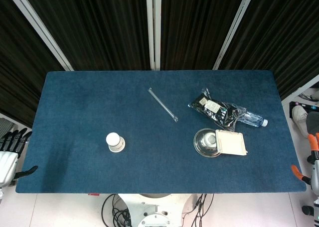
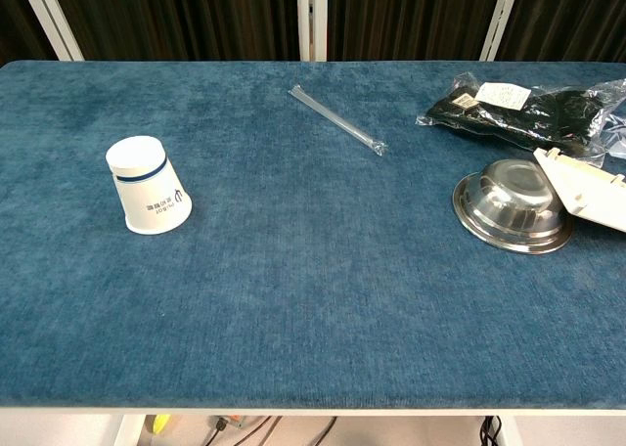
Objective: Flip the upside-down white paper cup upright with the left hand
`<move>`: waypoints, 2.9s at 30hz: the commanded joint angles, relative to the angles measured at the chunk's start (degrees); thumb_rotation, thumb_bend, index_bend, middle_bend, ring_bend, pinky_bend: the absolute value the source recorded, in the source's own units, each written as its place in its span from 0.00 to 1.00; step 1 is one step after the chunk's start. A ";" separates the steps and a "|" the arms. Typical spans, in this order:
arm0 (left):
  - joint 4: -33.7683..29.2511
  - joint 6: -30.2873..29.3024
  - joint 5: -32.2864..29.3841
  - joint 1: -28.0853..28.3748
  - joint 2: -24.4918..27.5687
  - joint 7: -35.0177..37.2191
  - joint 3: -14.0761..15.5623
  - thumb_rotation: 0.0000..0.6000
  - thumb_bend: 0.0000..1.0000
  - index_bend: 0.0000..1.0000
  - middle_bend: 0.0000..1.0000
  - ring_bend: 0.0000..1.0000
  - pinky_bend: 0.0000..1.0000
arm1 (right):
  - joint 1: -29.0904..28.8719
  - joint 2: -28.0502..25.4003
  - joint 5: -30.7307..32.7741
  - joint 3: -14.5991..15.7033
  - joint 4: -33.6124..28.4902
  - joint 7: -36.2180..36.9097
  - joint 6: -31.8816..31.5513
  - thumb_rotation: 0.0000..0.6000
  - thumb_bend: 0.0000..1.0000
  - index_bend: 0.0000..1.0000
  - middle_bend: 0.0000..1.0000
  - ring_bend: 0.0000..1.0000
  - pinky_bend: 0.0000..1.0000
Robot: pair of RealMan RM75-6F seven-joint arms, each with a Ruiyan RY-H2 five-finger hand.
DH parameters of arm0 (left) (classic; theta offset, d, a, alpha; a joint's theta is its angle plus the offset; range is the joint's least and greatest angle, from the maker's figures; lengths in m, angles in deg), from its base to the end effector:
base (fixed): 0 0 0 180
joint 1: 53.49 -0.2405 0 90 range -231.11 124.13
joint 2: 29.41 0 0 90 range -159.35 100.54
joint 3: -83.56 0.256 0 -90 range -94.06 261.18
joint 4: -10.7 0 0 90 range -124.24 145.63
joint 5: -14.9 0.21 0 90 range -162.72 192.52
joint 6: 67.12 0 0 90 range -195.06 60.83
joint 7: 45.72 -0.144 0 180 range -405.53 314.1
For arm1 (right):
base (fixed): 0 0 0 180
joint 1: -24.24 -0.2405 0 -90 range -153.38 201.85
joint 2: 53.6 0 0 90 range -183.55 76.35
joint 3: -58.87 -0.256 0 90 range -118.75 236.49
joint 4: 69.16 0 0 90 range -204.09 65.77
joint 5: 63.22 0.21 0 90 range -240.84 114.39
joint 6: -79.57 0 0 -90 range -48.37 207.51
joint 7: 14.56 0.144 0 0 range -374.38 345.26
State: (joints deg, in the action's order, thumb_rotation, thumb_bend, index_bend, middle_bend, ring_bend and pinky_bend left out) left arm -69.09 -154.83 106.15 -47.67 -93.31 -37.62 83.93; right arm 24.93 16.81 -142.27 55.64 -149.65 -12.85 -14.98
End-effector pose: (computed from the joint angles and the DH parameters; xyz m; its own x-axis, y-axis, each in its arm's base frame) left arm -0.3393 0.1778 0.1766 0.4754 0.0009 0.8798 0.8749 -0.1055 -0.4726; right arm -0.3606 -0.1472 0.1739 0.4717 0.1332 0.8716 -0.8735 0.2053 0.4413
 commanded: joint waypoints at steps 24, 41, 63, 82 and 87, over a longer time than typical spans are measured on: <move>-15.66 7.11 5.99 7.03 6.81 -10.93 -0.49 1.00 0.00 0.04 0.00 0.00 0.01 | 0.94 -1.45 -2.12 -1.68 -2.22 0.28 1.37 1.00 0.09 0.00 0.00 0.00 0.00; -36.60 37.41 -26.51 31.36 -0.73 -57.08 -8.19 1.00 0.00 0.02 0.00 0.00 0.02 | 1.50 -2.20 -1.28 -3.01 -2.19 -0.14 1.93 1.00 0.09 0.00 0.00 0.00 0.00; -24.55 31.71 -42.14 42.93 -13.83 -69.61 -1.52 1.00 0.08 0.16 0.13 0.00 0.02 | 1.99 -2.13 0.00 -3.39 -0.57 1.69 4.41 1.00 0.10 0.00 0.00 0.00 0.00; -19.46 27.28 -30.27 41.08 -17.63 -53.40 -1.77 1.00 0.17 0.46 0.40 0.04 0.04 | 1.64 -1.80 1.15 -3.71 0.15 1.90 6.84 1.00 0.12 0.00 0.00 0.00 0.00; -13.49 24.47 -21.77 37.27 -20.64 -30.13 -4.93 1.00 0.17 0.46 0.40 0.05 0.04 | 1.50 -2.36 1.28 -3.59 -0.12 2.99 7.94 1.00 0.12 0.00 0.00 0.00 0.00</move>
State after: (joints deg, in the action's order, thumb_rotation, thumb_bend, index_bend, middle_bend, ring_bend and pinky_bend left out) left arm -87.68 -127.96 76.97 -6.94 -111.23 -85.20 81.91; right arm 26.47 14.61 -140.98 51.99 -149.64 -10.06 -7.23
